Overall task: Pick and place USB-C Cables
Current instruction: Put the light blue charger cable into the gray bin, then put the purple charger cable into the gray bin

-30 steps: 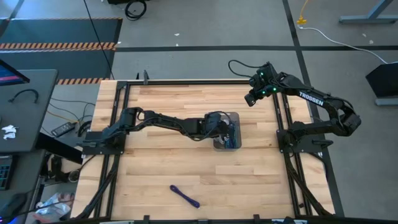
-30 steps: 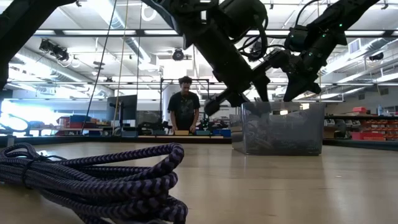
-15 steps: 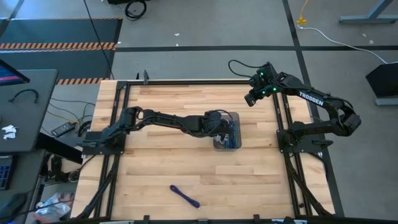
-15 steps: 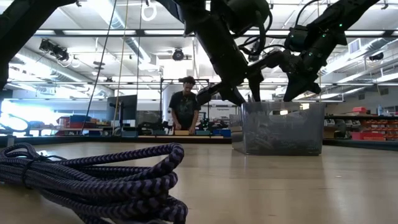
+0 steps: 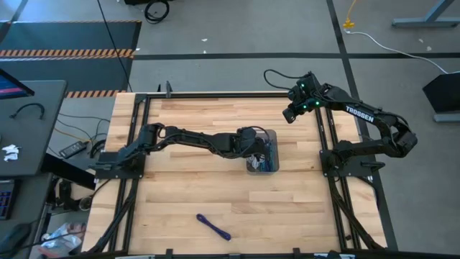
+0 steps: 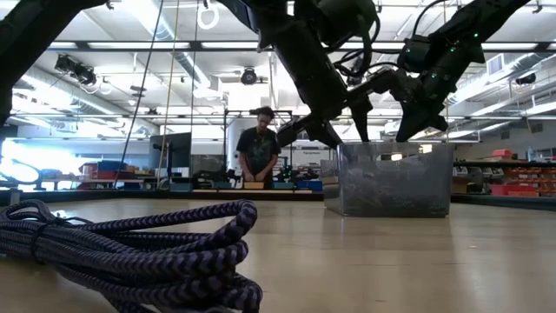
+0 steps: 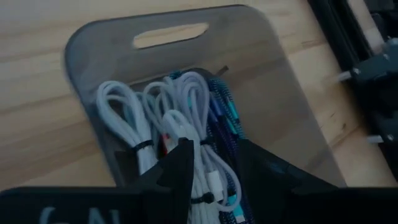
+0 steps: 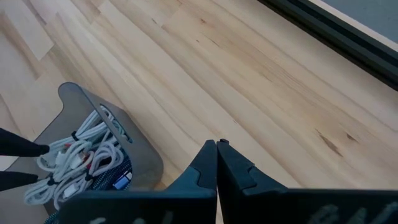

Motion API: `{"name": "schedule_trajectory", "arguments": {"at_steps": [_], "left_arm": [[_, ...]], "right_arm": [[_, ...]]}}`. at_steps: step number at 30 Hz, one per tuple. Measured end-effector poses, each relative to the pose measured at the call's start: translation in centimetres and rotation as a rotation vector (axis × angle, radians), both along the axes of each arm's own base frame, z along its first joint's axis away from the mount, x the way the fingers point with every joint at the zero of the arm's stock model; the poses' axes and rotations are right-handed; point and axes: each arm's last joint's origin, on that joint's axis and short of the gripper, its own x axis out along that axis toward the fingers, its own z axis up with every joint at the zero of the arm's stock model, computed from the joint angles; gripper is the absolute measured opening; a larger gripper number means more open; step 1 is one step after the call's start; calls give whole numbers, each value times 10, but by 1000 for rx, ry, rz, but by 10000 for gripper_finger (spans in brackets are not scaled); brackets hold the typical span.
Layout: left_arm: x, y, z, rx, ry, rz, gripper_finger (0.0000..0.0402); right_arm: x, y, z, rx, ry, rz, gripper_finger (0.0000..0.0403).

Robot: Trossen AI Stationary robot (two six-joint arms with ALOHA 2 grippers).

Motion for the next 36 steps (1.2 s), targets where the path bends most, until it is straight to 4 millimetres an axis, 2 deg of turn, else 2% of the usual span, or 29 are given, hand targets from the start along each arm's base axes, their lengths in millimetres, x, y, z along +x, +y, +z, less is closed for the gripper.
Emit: {"name": "schedule_trajectory", "arguments": {"at_steps": [3, 6, 9, 12, 15, 19, 25, 31, 36], "left_arm": [[0, -1, 12, 8, -27, -78, 133], [-5, -3, 39, 8, -68, -195, 133], [-17, -7, 71, 14, -103, -317, 133], [-32, -15, 102, 22, -130, -510, 133], [-48, -29, 122, 12, -132, -704, 133], [-67, -49, 126, -23, -29, -849, 133], [-84, -76, 110, -125, 165, -1013, 133], [-101, -118, 95, 6, 315, -1309, 133], [-110, -146, 82, 259, 453, -1497, 133]], "right_arm": [[0, 0, 0, -4, 2, 5, 0], [0, 0, 0, -3, 0, 7, 0], [0, 0, 0, 1, 0, 9, 0], [-1, 0, 0, 0, 3, 13, 0], [-1, 0, 0, 1, 2, 12, 0], [-1, 0, 0, 2, 1, 11, 0], [-1, 0, 0, 24, -6, -18, 0], [-1, 0, 0, 53, -17, -58, 0], [-1, 0, 0, 66, -22, -75, 0]]}}
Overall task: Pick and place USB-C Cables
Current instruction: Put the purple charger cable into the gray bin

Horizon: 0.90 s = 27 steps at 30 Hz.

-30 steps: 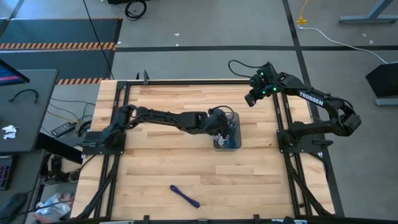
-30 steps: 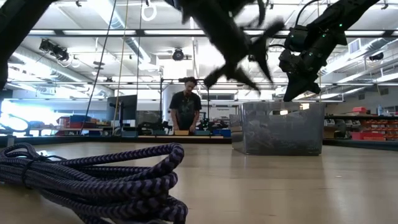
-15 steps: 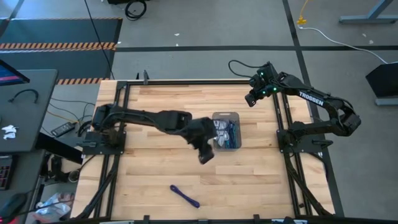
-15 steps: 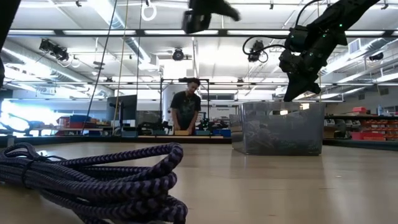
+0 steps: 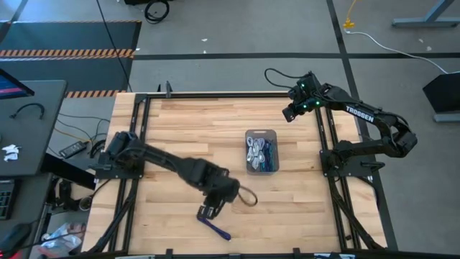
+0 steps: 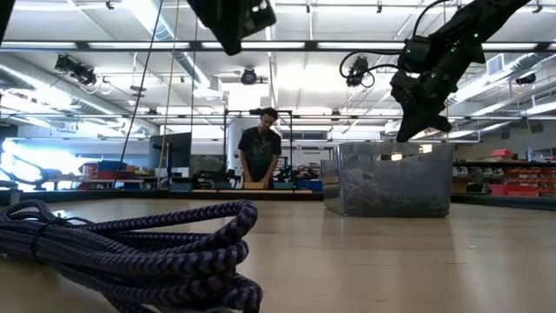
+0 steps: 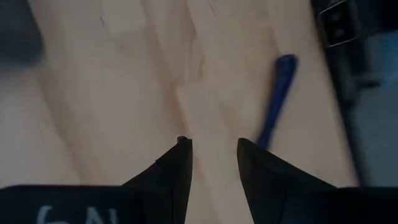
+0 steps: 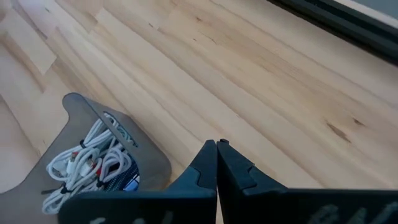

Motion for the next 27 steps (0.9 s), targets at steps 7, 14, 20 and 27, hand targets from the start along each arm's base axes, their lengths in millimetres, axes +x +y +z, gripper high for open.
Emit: {"name": "schedule_trajectory", "arguments": {"at_steps": [7, 14, 20, 27], "left_arm": [[0, -29, -27, 157, 13, -84, 133], [-5, -69, -50, 77, 54, -61, 133], [-21, -99, -51, 9, 82, 1, 133], [-30, -112, -51, 21, 74, -67, 133]], "right_arm": [[1, 1, 0, 19, -18, 7, 0], [1, 1, 0, 25, -29, 24, 0], [1, 2, 0, 11, -27, 52, 0], [2, 1, 1, 0, -27, 62, 0]]}}
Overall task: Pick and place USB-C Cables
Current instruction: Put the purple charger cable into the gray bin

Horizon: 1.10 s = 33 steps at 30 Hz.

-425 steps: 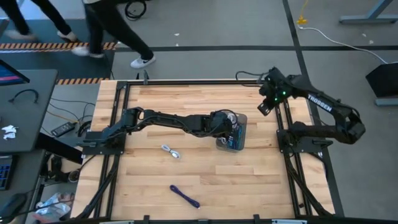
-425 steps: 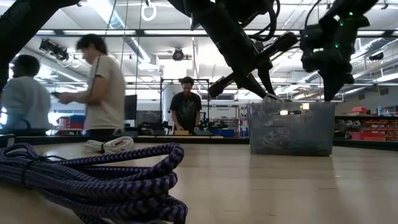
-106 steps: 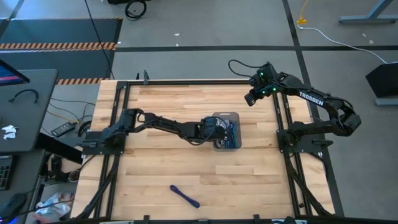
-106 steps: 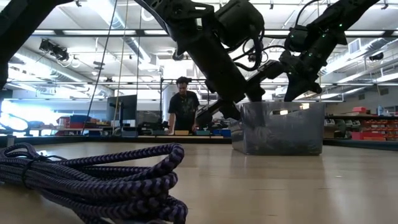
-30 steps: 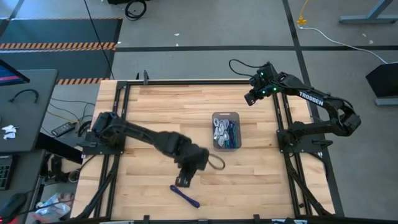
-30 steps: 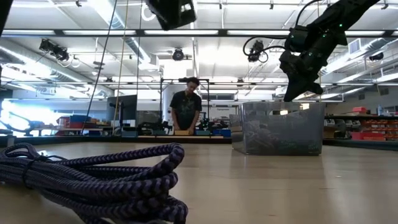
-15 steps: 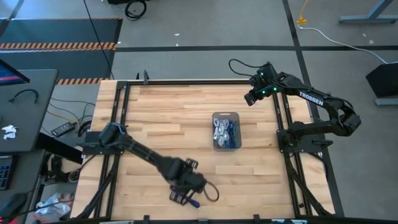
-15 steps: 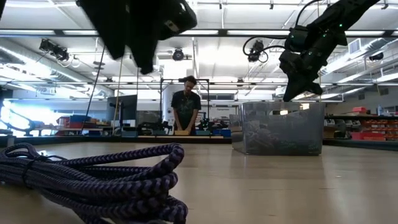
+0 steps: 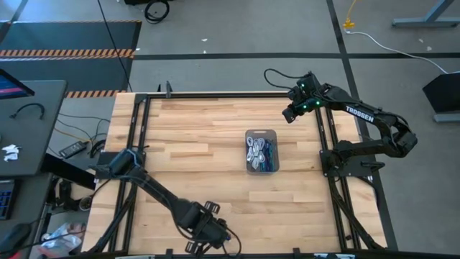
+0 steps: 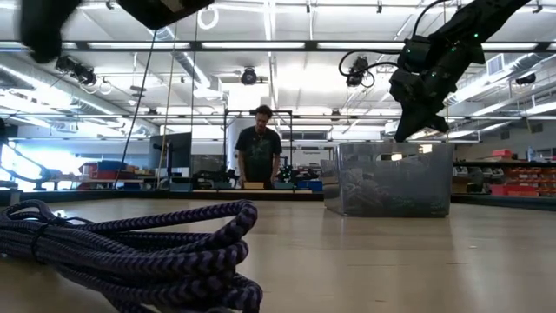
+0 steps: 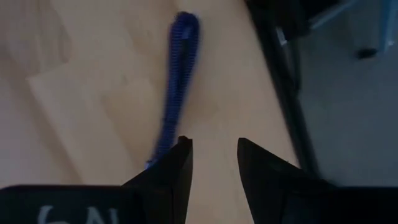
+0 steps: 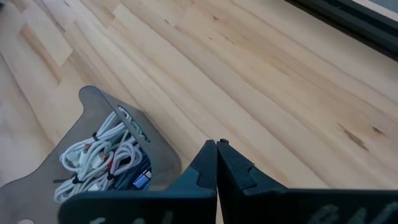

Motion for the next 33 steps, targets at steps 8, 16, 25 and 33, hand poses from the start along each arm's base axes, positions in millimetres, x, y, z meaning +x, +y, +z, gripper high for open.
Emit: {"name": "schedule_trajectory", "arguments": {"at_steps": [8, 16, 25, 33], "left_arm": [[15, 16, -21, 76, 37, 62, 136], [25, 16, -38, 58, 52, 110, 174], [22, 7, -44, 50, 54, 95, 202], [25, 6, -68, 83, 102, 97, 199]], "right_arm": [[0, 0, 0, 5, -7, 8, 0], [1, 1, 0, 17, -24, 26, 0], [1, 1, 1, 5, -24, 37, 0], [1, 1, 1, 1, -24, 40, 0]]}}
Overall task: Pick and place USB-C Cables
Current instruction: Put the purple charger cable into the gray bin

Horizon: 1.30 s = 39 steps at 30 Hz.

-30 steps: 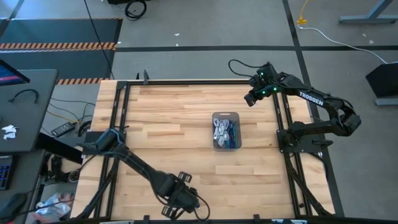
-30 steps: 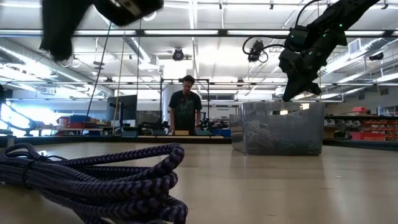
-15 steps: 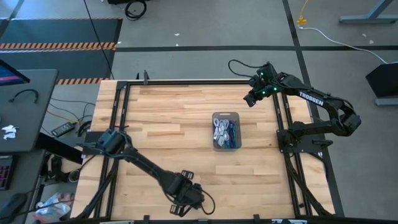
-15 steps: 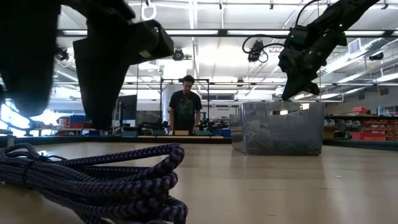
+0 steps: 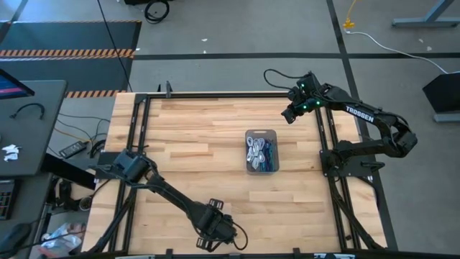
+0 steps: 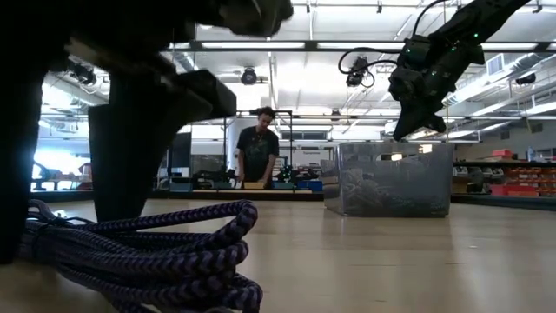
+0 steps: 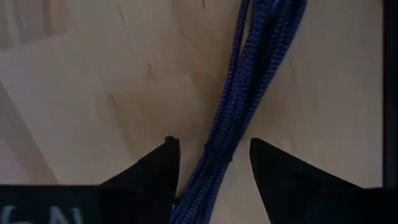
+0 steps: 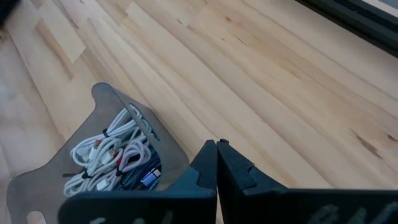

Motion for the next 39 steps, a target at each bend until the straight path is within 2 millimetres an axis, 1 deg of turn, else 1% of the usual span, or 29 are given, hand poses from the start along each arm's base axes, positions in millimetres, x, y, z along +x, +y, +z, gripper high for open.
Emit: {"name": "schedule_trajectory", "arguments": {"at_steps": [3, 6, 8, 12, 13, 17, 20, 22, 24, 29, 31, 33, 36, 39], "left_arm": [[3, 5, -5, 4, 17, 51, 191], [9, 14, -8, -2, 43, 157, 160], [11, 20, -8, -5, 60, 223, 127], [22, 40, -9, -50, 100, 354, 34], [25, 46, -9, -61, 113, 399, 26], [39, 76, -9, -78, 122, 607, 26], [51, 102, -6, -105, 98, 782, 26], [59, 118, 2, -148, 43, 860, 26], [68, 132, 17, -210, -42, 908, 26], [81, 154, 66, -349, -309, 945, 26], [83, 163, 86, -373, -434, 971, 26], [84, 174, 102, -368, -551, 1014, 26], [91, 192, 115, -349, -731, 1126, 26], [102, 210, 124, -427, -887, 1202, 26]], "right_arm": [[0, 0, 0, 0, 0, 0, 0], [0, 0, 0, 0, 0, 0, 0], [0, 0, 0, 0, 0, 0, 0], [0, 0, 0, 0, 0, 0, 0], [0, 0, 0, -1, 1, 2, 0], [0, 0, 0, -4, 1, 6, 0], [0, 0, 0, -8, 3, 11, 0], [0, 0, 0, -8, 3, 11, 0], [0, 0, 0, -8, 2, 12, 0], [0, 0, 0, -7, 1, 21, 0], [0, 0, 0, -11, 3, 26, 0], [0, 1, 0, -13, 3, 29, 0], [0, 0, 0, -15, 2, 30, 0], [0, 0, 0, -16, 2, 30, 0]]}}
